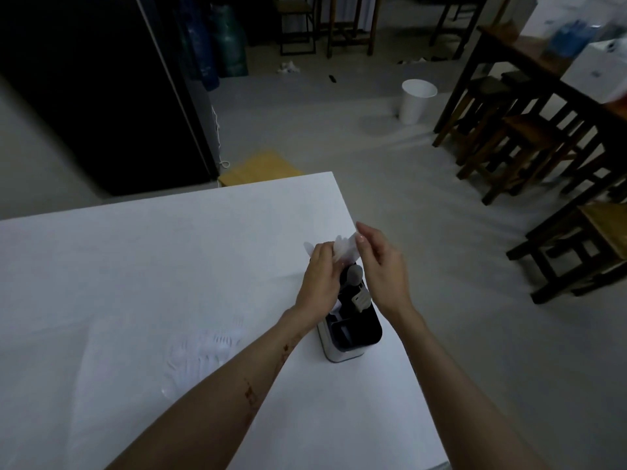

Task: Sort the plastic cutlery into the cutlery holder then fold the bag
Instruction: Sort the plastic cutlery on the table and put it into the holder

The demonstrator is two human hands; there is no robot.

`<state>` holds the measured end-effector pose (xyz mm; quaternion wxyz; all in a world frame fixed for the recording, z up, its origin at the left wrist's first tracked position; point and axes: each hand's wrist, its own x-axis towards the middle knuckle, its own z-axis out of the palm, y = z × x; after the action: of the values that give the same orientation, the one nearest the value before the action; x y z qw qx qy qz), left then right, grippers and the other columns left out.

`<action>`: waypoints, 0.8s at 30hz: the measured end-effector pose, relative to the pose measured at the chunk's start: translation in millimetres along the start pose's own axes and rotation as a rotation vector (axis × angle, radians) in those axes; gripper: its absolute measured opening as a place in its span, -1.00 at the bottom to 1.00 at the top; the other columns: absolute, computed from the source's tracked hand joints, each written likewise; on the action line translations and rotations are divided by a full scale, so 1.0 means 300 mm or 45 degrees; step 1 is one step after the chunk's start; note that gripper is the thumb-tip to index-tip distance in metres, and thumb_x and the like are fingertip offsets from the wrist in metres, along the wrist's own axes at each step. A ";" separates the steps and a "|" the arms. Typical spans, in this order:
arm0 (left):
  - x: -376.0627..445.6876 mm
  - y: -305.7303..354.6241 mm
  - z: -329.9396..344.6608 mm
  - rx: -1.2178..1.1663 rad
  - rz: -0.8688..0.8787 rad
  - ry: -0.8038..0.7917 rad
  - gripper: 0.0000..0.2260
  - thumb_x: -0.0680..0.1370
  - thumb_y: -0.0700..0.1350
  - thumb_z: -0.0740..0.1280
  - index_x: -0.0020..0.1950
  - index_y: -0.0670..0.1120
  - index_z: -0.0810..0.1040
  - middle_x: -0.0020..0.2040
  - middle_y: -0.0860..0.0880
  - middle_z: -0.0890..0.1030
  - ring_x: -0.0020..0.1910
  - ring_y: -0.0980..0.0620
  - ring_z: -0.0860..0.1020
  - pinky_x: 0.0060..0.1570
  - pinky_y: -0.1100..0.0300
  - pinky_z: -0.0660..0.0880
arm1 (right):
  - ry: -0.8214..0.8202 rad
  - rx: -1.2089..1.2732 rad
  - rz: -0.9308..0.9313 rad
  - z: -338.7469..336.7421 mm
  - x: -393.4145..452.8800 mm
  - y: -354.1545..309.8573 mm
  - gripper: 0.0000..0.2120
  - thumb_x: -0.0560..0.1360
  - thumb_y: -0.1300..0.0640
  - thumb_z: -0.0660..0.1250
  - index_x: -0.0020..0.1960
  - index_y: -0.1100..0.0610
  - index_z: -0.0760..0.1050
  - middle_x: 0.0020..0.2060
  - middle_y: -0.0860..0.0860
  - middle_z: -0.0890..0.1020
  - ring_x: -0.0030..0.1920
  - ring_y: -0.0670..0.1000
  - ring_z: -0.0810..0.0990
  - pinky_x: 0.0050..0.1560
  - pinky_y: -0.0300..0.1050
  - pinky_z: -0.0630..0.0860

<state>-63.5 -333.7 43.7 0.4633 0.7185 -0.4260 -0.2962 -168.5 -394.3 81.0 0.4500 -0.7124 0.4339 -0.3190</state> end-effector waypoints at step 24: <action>-0.592 -0.268 -0.356 0.102 -0.142 0.538 -0.76 0.62 -0.21 0.18 0.24 0.04 0.44 0.19 0.12 0.52 0.21 0.24 0.46 0.30 0.25 0.38 | -0.096 -0.260 -0.582 0.421 -0.404 -0.025 -0.73 0.52 0.37 0.31 0.18 0.17 0.56 0.08 0.01 0.63 0.11 0.00 0.56 0.17 -0.14 0.47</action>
<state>-30.8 -115.4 17.7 0.4963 0.8048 -0.2903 -0.1471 -110.3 -237.0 30.7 0.3076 -0.8451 0.2745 -0.3403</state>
